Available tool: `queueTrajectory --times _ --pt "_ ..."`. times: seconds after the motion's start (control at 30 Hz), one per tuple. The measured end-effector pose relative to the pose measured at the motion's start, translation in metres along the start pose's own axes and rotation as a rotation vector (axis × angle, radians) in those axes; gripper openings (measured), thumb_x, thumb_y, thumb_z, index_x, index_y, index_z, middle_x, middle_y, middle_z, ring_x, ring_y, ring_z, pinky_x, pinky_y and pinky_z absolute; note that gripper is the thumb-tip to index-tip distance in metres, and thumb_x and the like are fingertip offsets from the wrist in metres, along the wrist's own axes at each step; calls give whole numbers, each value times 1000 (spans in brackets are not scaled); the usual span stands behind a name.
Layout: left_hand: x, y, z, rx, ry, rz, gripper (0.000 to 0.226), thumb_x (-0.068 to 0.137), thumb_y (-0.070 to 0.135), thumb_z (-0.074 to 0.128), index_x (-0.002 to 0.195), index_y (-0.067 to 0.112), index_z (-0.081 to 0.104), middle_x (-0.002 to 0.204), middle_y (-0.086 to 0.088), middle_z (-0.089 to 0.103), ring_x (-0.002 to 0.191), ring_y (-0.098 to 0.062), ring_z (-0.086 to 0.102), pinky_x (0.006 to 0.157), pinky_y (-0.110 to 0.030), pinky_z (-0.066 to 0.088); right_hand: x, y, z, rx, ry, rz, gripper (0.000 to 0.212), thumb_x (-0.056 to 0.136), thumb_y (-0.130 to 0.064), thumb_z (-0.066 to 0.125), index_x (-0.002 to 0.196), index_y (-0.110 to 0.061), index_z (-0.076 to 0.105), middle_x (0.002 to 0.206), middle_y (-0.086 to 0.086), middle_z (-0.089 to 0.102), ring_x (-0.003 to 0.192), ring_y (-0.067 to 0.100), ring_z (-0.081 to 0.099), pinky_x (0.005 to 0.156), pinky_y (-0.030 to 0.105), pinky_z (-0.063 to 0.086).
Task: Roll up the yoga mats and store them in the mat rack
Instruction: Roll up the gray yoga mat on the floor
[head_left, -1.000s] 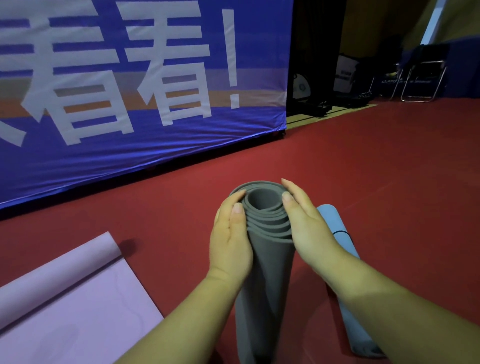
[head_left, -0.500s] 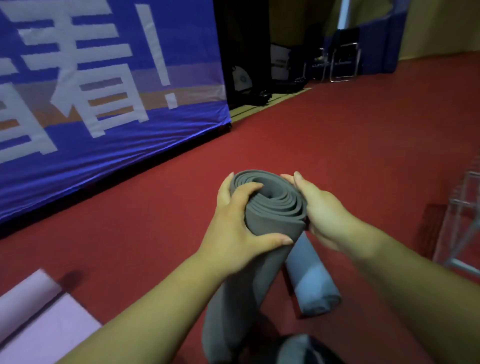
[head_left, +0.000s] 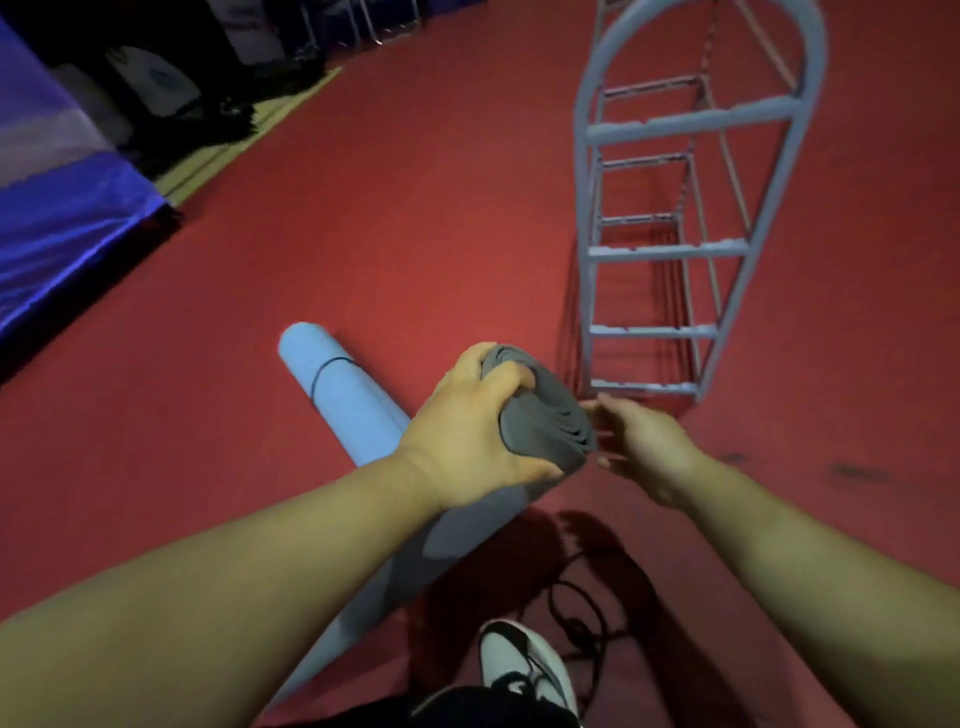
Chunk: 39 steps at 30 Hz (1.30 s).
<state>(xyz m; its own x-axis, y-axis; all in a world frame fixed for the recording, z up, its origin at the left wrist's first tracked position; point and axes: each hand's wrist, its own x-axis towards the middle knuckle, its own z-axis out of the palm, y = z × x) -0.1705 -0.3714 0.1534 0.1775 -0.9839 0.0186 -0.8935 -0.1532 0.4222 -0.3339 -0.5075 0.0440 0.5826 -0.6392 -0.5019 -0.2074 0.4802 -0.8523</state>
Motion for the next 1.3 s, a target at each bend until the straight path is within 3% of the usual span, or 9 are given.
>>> queueTrajectory --times 0.07,0.13,0.3,0.47,0.63,0.77,0.87,1.07,1.3 --pt "14 3 23 12 -37 -15 83 50 74 77 121 45 44 150 4 28 136 -26 40 113 -44 40 9 53 -25 -222 213 -18 15 98 -23 61 92 -19 74 100 4 72 88 19 60 74 27 42" --pt "24 4 41 13 -45 -11 85 48 78 73 121 47 42 149 6 29 136 -26 41 112 -45 41 17 108 -43 -397 252 41 1 91 -15 72 91 -14 73 97 7 73 88 19 63 70 23 44" --pt "36 2 72 7 -54 39 86 48 80 71 122 47 42 145 5 35 133 -26 45 111 -46 42 39 203 -61 -817 163 199 42 82 -29 80 120 -16 70 119 3 72 110 22 66 90 27 48" --pt "42 0 81 12 -63 46 87 49 79 70 124 46 43 147 3 36 136 -25 42 112 -46 41 41 229 -58 -1054 206 201 26 89 -30 68 113 -21 62 119 6 68 111 30 63 86 31 48" --pt "41 -5 65 -23 -74 24 90 50 74 78 129 40 51 154 4 31 145 -17 31 118 -34 33 47 224 -56 -896 274 276 17 90 -20 67 106 -17 72 107 5 74 102 27 68 79 28 49" --pt "34 -12 37 -49 -10 18 84 50 67 87 122 40 54 151 3 36 142 -3 31 117 -18 27 46 185 -51 -373 287 236 4 82 -4 78 85 -6 77 71 3 72 66 20 66 70 36 59" --pt "20 -15 7 -62 42 9 78 53 52 95 118 33 57 144 6 40 128 18 32 107 0 18 25 122 -32 -52 170 181 8 89 2 71 93 -5 74 65 8 71 49 14 62 50 25 53" --pt "-41 -26 -68 -60 251 -67 78 49 67 84 114 32 59 139 4 45 134 10 35 109 -4 22 -24 -19 41 68 -34 -99 9 95 -6 67 98 -14 71 74 1 70 69 13 70 52 20 45" --pt "-164 -49 -141 -54 683 -260 71 48 63 86 108 35 58 138 3 45 136 0 40 114 -15 29 -87 -124 188 16 -333 -340 11 96 -7 65 92 -16 71 70 -6 70 63 6 64 65 24 50"
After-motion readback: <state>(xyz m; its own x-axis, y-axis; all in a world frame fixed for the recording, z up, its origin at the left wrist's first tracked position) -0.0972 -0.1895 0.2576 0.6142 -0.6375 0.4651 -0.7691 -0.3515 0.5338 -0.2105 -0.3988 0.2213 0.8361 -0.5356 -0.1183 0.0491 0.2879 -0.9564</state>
